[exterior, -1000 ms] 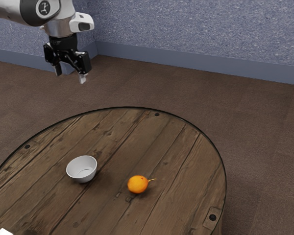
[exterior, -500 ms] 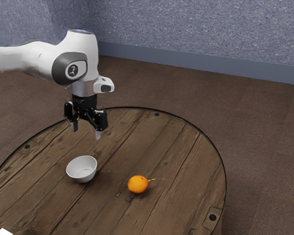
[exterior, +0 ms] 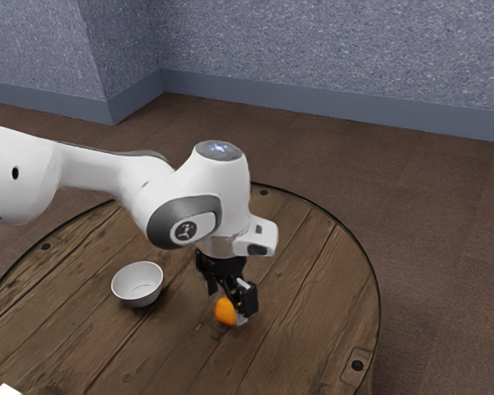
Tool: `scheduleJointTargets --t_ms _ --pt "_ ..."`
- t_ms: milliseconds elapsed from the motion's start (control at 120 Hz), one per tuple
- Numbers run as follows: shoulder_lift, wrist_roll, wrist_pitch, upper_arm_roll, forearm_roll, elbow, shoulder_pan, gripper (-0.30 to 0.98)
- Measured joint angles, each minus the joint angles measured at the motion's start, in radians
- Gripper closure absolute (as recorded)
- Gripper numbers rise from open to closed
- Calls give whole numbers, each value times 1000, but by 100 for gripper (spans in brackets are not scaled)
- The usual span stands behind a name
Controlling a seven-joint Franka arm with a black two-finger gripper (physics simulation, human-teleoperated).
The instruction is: Place the pear in the bowl.
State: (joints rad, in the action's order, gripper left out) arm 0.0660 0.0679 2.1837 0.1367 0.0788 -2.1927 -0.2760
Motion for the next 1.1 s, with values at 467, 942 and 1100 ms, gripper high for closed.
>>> scheduleJointTargets --t_ms 467,942,1100 --pt "108 -170 147 -1 35 4 88 0" --pt "197 -355 226 -8 -2 15 118 0" --pt "226 -399 258 -6 -8 32 115 0"
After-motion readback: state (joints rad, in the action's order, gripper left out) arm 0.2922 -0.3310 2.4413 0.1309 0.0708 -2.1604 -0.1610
